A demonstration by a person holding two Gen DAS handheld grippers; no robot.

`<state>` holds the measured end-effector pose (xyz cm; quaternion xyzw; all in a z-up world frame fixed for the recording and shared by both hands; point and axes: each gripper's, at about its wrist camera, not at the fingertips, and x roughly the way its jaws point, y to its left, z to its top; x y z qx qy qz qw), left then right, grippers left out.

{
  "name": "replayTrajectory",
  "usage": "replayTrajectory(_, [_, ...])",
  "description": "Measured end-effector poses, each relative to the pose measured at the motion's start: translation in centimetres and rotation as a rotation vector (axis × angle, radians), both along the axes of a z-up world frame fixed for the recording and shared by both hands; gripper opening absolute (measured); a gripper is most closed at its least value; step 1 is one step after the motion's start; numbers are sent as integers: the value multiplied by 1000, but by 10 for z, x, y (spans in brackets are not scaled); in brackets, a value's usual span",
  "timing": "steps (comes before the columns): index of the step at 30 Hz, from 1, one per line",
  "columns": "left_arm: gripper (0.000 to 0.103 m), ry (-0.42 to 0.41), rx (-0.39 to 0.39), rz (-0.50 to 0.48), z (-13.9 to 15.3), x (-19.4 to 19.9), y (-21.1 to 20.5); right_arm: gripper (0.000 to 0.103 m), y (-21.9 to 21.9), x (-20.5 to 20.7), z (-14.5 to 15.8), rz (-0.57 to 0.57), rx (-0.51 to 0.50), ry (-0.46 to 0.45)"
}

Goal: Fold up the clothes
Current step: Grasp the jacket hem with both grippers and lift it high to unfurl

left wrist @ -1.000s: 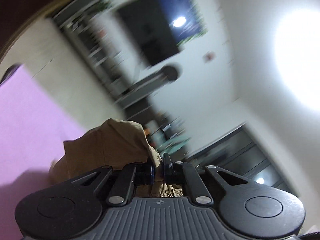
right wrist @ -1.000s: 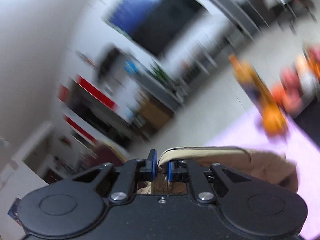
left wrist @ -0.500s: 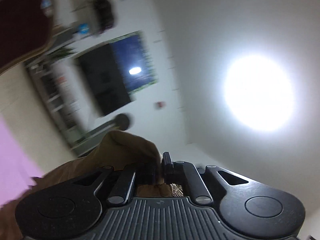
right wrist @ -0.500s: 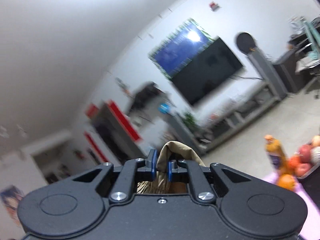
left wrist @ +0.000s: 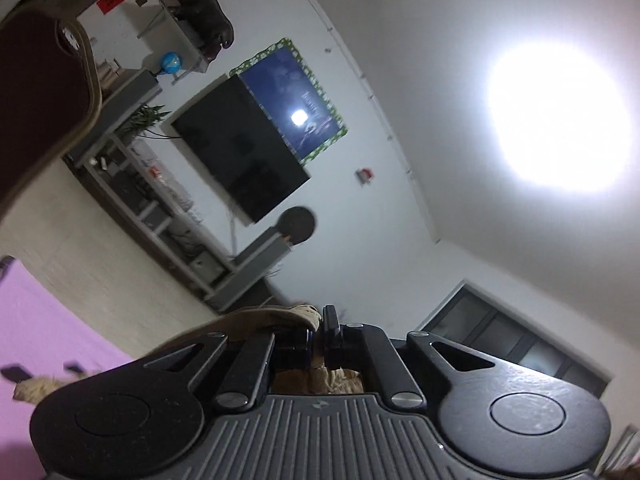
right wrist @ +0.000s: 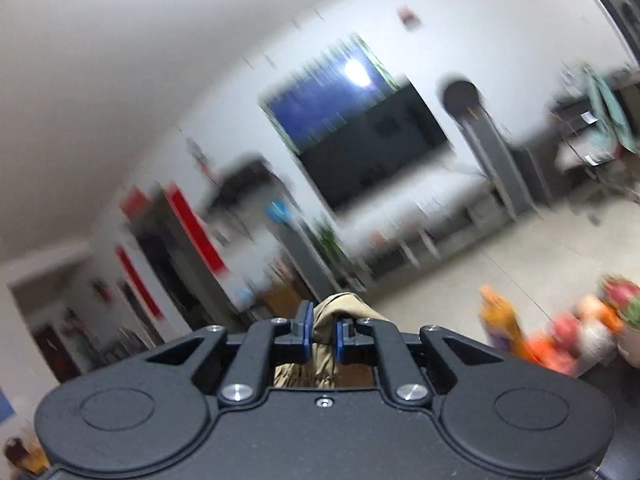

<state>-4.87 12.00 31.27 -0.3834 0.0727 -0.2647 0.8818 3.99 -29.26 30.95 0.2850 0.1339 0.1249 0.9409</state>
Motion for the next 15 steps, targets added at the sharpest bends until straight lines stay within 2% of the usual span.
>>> replayTrajectory(5, [2, -115, 64, 21, 6, -29, -2, 11, -16, -27, -23, 66, 116, 11])
replayTrajectory(7, [3, -147, 77, 33, 10, -31, 0, 11, -19, -37, -20, 105, 142, -2])
replayTrajectory(10, [3, -174, 81, 38, 18, -25, 4, 11, -14, -46, -6, 121, 116, -55])
replayTrajectory(13, [4, -157, 98, 42, 18, -7, 7, 11, -8, -51, 3, 129, 87, -97])
replayTrajectory(15, [4, -105, 117, 49, 8, 16, 10, 11, -3, -39, 2, 120, 68, -79])
